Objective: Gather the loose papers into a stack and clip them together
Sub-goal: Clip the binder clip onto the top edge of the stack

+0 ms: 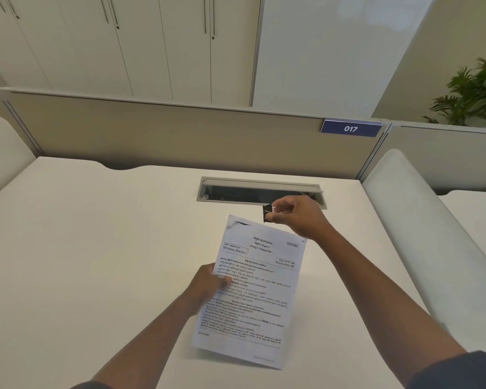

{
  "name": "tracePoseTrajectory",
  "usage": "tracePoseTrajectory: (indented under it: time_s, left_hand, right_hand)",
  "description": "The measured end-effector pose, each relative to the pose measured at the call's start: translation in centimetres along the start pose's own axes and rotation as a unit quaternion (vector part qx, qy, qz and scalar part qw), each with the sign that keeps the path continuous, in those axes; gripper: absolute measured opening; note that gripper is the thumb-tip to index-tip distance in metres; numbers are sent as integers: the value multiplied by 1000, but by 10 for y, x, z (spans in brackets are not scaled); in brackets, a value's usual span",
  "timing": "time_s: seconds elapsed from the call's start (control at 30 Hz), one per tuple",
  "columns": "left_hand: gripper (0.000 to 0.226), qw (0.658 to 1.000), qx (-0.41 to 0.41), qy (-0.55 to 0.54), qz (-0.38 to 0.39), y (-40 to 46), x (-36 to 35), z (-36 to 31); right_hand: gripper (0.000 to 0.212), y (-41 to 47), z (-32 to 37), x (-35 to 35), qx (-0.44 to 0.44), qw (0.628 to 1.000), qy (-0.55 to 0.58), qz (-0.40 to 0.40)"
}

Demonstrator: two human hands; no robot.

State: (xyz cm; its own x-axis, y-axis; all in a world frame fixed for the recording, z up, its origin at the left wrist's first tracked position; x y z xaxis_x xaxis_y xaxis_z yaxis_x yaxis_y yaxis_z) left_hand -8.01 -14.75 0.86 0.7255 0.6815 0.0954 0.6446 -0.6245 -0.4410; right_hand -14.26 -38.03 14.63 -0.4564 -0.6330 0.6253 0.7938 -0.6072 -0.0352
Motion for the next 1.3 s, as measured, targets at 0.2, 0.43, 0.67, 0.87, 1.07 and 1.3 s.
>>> tracePoseTrajectory:
  time_s: [0.2, 0.43, 0.67, 0.87, 1.07, 1.3]
  left_hand:
    - [16, 1000, -3, 5, -3, -2, 4, 2]
    - [15, 1000, -11, -6, 1, -1, 6, 5]
    - [17, 1000, -10, 6, 9, 3, 6, 8]
    - [17, 1000, -6, 12, 12, 5, 6, 9]
    - [15, 1000, -4, 16, 6, 6, 5, 8]
    - [18, 1000, -2, 17, 7, 7, 5, 10]
  right_hand:
    - [28, -29, -8, -41, -143, 915, 371, 70]
    - [26, -57, -16, -73, -220, 792, 560, 104]
    - [27, -65, -16, -73, -160, 834, 515, 119]
    - [30, -70, -9, -62, -40, 916, 392, 70]
    - [23, -83, 8, -51, 160, 984, 75, -12]
    - [27, -82, 4, -52, 194, 979, 26, -49]
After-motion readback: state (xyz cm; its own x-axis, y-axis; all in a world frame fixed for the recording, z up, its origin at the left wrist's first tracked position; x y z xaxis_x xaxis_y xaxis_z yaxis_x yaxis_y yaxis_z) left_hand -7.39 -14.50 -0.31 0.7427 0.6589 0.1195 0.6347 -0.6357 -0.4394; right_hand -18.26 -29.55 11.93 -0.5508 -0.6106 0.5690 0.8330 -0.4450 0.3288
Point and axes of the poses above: each hand's wrist, its own y-axis towards the middle knuckle, its own x-axis out of the back of the hand, z = x × y, the point moved 5 cm from there along y, towards the middle knuckle, and after that the axes turned 4 degrees about -z, right-handed, at the moved point
